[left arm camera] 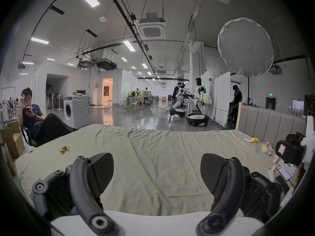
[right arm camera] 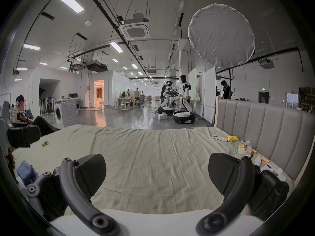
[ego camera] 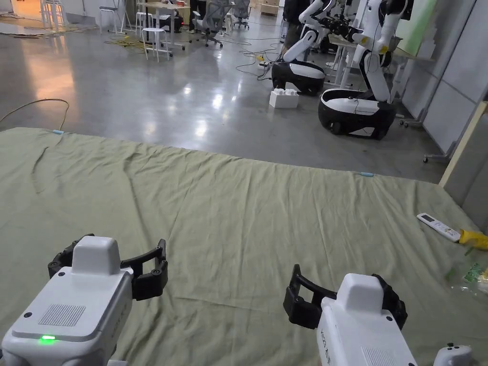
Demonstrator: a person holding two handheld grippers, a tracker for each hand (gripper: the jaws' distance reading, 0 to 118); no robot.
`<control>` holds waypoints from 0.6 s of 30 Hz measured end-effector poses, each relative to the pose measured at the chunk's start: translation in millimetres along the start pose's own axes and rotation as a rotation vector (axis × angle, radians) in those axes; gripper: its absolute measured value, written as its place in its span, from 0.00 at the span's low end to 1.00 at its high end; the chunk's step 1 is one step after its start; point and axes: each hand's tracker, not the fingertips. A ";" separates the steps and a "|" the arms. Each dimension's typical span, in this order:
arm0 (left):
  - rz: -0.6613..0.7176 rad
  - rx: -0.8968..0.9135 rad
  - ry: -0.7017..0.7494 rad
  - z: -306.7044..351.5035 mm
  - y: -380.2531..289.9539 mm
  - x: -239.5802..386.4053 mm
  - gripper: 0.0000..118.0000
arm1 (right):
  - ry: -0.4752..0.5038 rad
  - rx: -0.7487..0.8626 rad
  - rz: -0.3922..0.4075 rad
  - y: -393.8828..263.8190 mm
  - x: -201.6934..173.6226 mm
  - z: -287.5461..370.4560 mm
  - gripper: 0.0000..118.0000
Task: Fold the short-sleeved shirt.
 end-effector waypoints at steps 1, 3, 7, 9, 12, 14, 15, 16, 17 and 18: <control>-0.009 0.000 0.012 -0.7 0.1 0.7 0.89 | 0.002 -0.003 -0.012 0.2 -0.3 -0.8 1.00; -0.021 -0.003 0.025 -1.8 0.0 0.9 0.90 | -0.021 -0.014 0.000 2.6 -4.0 -4.5 1.00; -0.018 -0.020 0.025 -3.8 0.2 -0.1 0.95 | -0.075 0.018 0.106 6.0 -11.1 -7.9 1.00; -0.014 -0.023 0.022 -4.1 -0.3 -0.6 0.96 | -0.052 -0.014 0.058 5.0 -9.8 -11.1 1.00; -0.004 -0.024 0.012 -3.8 -0.9 -0.8 0.96 | -0.052 -0.054 -0.011 5.9 -7.4 -14.3 1.00; 0.000 -0.030 0.011 -4.6 -1.3 -0.3 0.96 | -0.062 -0.079 -0.041 7.4 -6.4 -16.7 1.00; 0.000 -0.034 0.013 -4.9 -1.3 0.2 0.96 | -0.068 -0.091 -0.057 7.8 -5.8 -17.3 1.00; 0.000 -0.035 0.013 -5.0 -1.2 0.6 0.96 | -0.065 -0.101 -0.074 8.5 -4.9 -17.7 1.00; 0.001 -0.036 0.014 -5.4 -1.2 1.1 0.96 | -0.056 -0.111 -0.091 9.3 -3.4 -18.3 1.00; 0.002 -0.037 0.014 -5.6 -1.0 1.5 0.96 | -0.046 -0.146 -0.137 7.9 -2.3 -19.1 1.00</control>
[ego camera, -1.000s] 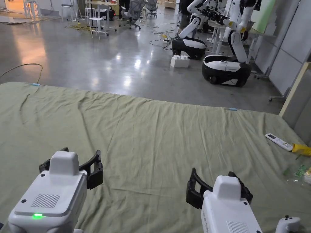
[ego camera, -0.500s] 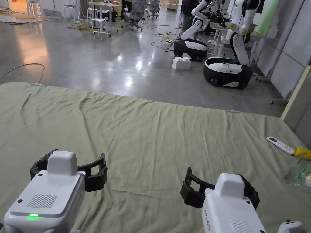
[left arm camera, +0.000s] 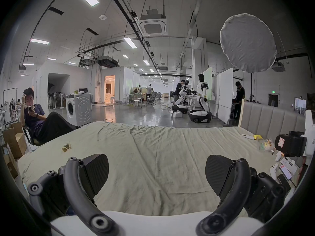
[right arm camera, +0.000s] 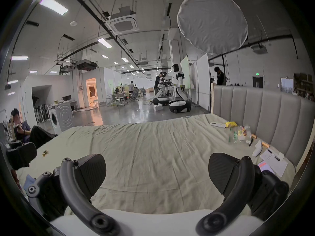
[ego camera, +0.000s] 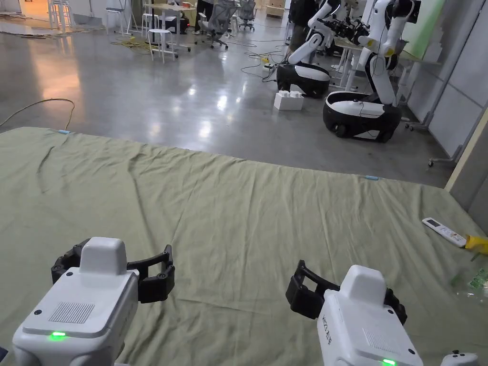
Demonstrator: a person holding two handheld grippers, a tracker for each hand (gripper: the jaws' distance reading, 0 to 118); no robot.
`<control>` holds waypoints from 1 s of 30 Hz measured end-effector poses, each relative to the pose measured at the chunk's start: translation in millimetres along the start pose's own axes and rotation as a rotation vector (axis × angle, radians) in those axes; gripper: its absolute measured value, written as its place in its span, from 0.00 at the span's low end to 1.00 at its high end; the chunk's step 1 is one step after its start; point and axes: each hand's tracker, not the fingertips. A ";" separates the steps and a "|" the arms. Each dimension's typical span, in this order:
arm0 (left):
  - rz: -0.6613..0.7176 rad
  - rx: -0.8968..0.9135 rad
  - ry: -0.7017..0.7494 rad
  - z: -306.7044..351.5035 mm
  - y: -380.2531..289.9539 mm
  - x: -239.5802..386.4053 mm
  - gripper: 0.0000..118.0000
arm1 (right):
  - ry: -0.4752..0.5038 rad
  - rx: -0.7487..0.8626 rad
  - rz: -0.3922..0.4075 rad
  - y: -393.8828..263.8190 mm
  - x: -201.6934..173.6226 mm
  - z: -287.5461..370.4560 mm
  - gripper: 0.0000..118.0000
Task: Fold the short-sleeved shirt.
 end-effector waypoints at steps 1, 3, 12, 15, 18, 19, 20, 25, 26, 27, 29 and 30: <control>0.003 0.000 0.000 0.0 0.4 0.1 0.96 | 0.002 -0.027 -0.022 -0.3 0.7 -0.5 1.00; 0.013 0.000 -0.004 -0.1 1.9 0.6 0.96 | -0.004 -0.018 -0.010 5.1 0.6 0.5 1.00; 0.023 -0.003 -0.006 -3.0 3.2 1.8 0.96 | -0.023 -0.080 -0.045 13.0 -3.7 1.0 1.00; 0.024 -0.014 -0.006 -4.4 2.4 2.1 0.96 | -0.016 -0.072 -0.033 13.3 -5.5 1.1 1.00; 0.028 -0.016 -0.004 -4.3 2.3 2.0 0.96 | -0.003 -0.083 -0.046 13.9 -4.9 0.6 1.00; 0.030 -0.016 -0.004 -4.1 2.5 2.0 0.96 | -0.003 -0.083 -0.045 14.0 -4.8 0.3 1.00; 0.031 -0.015 -0.005 -3.9 2.7 2.0 0.96 | -0.005 -0.084 -0.043 14.1 -4.8 0.1 1.00; 0.023 -0.014 -0.008 -4.1 2.1 1.8 0.96 | -0.060 -0.094 -0.028 14.6 -4.8 -3.5 1.00; 0.017 -0.015 -0.009 -4.5 0.9 2.0 0.96 | -0.070 -0.095 -0.023 14.1 -4.0 -5.0 1.00; 0.012 -0.020 -0.007 -5.1 -0.1 2.4 0.96 | -0.072 -0.096 -0.020 14.0 -3.6 -5.6 1.00; 0.008 -0.027 -0.003 -5.6 -1.7 3.1 0.96 | -0.070 -0.099 -0.020 14.0 -2.5 -6.0 1.00; 0.008 -0.028 -0.003 -5.4 -2.3 3.2 0.96 | -0.069 -0.098 -0.021 13.9 -1.7 -5.8 1.00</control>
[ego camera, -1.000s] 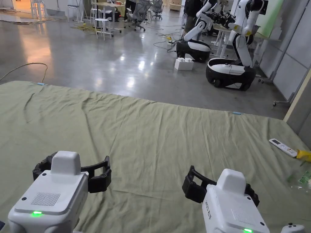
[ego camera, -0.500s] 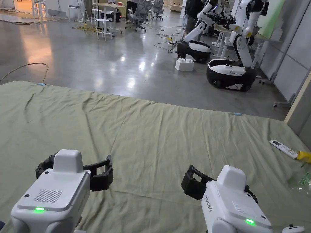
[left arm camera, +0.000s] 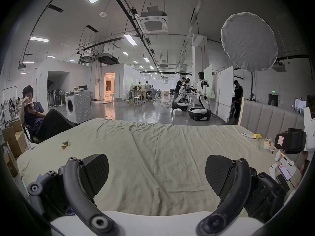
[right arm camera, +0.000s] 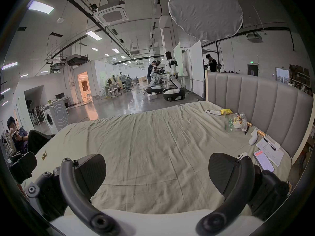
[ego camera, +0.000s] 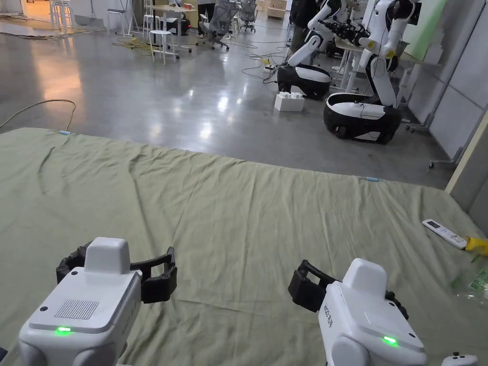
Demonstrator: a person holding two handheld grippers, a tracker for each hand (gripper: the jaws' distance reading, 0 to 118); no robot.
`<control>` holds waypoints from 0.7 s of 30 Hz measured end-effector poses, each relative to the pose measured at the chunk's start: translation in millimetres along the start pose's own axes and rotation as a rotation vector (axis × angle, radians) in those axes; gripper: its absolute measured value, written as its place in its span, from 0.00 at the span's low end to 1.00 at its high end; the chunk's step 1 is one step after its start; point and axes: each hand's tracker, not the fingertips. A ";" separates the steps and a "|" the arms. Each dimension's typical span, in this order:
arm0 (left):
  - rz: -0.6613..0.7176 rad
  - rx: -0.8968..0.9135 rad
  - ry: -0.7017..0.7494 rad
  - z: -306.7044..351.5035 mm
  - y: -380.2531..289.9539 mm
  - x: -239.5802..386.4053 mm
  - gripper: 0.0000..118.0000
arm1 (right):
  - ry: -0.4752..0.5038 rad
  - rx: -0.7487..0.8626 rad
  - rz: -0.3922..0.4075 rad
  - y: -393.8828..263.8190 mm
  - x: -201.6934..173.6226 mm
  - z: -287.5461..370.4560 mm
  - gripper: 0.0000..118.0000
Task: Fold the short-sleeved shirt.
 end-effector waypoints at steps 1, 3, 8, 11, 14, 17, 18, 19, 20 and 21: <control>0.001 0.001 -0.002 -0.1 -0.5 0.0 0.96 | 0.001 0.000 0.000 -0.1 0.4 0.0 1.00; 0.006 0.003 -0.006 -0.8 -1.5 0.0 0.96 | 0.001 0.001 0.006 -0.3 0.7 -0.4 1.00; -0.017 0.039 -0.011 -1.2 -4.5 0.5 0.96 | 0.018 -0.013 -0.001 0.9 3.2 -0.3 1.00; -0.046 0.054 0.002 -1.4 -4.1 1.2 0.96 | 0.030 -0.035 0.001 0.0 2.6 -1.1 1.00; -0.049 0.051 0.019 -3.4 -2.5 0.7 0.96 | 0.006 -0.018 0.014 -2.4 0.6 -1.3 1.00; -0.031 0.055 0.020 -5.3 -1.9 -2.7 0.96 | 0.009 -0.029 0.012 -3.0 1.1 -2.9 1.00; -0.027 0.061 0.021 -5.8 -2.1 -3.8 0.96 | 0.016 -0.026 0.002 -3.7 2.4 -3.4 1.00; -0.025 0.066 0.022 -5.9 -2.2 -4.3 0.96 | 0.026 -0.025 -0.006 -3.9 4.1 -4.0 1.00; -0.025 0.067 0.023 -6.4 -2.2 -5.0 0.96 | 0.040 -0.028 -0.011 -4.3 6.4 -6.0 1.00; -0.028 0.065 0.023 -6.7 -2.0 -5.5 0.96 | 0.043 -0.026 -0.018 -4.6 7.4 -7.0 1.00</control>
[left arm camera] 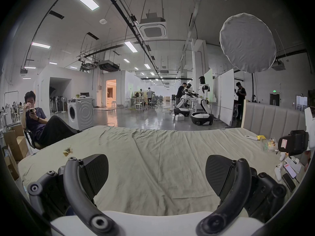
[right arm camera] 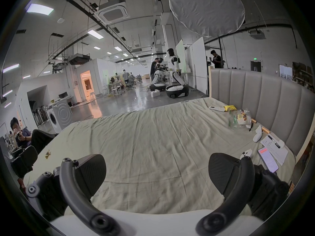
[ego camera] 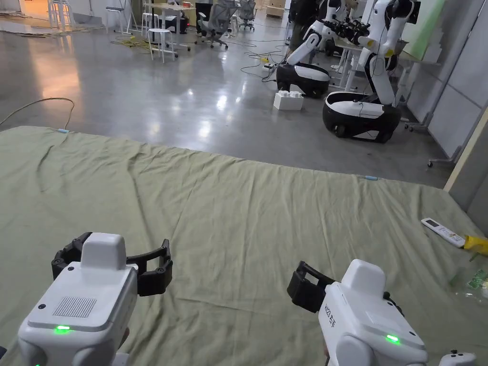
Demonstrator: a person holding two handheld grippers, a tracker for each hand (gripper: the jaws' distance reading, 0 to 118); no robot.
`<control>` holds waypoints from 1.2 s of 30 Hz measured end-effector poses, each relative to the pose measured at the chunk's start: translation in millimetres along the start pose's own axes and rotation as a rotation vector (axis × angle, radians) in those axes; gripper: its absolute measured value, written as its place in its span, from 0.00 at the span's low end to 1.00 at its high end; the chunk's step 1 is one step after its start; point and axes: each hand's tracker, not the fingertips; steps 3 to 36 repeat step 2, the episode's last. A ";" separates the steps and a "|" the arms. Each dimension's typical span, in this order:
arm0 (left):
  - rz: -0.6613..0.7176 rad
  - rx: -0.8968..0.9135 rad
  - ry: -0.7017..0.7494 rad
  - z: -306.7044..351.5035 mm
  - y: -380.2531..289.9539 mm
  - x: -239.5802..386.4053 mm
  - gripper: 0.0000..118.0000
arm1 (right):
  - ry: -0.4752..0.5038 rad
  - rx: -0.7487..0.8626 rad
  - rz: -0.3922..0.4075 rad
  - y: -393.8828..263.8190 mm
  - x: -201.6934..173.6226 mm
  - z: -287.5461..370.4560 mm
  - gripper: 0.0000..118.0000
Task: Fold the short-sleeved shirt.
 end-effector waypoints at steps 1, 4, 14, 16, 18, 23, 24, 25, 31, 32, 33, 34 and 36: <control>-0.002 -0.001 0.000 -0.3 -0.2 -0.5 0.96 | 0.003 0.007 -0.004 0.0 0.6 0.5 1.00; -0.005 -0.003 0.000 -0.6 -0.3 -1.1 0.96 | 0.016 0.031 -0.005 -1.3 2.8 0.9 1.00; -0.005 -0.003 0.000 -0.6 -0.3 -1.1 0.96 | 0.016 0.031 -0.005 -1.3 2.8 0.9 1.00; -0.005 -0.003 0.000 -0.6 -0.3 -1.1 0.96 | 0.016 0.031 -0.005 -1.3 2.8 0.9 1.00; -0.005 -0.003 0.000 -0.6 -0.3 -1.1 0.96 | 0.016 0.031 -0.005 -1.3 2.8 0.9 1.00; -0.005 -0.003 0.000 -0.6 -0.3 -1.1 0.96 | 0.016 0.031 -0.005 -1.3 2.8 0.9 1.00; -0.005 -0.003 0.000 -0.6 -0.3 -1.1 0.96 | 0.016 0.031 -0.005 -1.3 2.8 0.9 1.00; -0.005 -0.003 0.000 -0.6 -0.3 -1.1 0.96 | 0.016 0.031 -0.005 -1.3 2.8 0.9 1.00; -0.005 -0.003 0.000 -0.6 -0.3 -1.1 0.96 | 0.016 0.031 -0.005 -1.3 2.8 0.9 1.00; -0.005 -0.003 0.000 -0.6 -0.3 -1.1 0.96 | 0.016 0.031 -0.005 -1.3 2.8 0.9 1.00; -0.005 -0.003 0.000 -0.6 -0.3 -1.1 0.96 | 0.016 0.031 -0.005 -1.3 2.8 0.9 1.00; -0.005 -0.003 0.000 -0.6 -0.3 -1.1 0.96 | 0.016 0.031 -0.005 -1.3 2.8 0.9 1.00; -0.005 -0.003 0.000 -0.6 -0.3 -1.1 0.96 | 0.016 0.031 -0.005 -1.3 2.8 0.9 1.00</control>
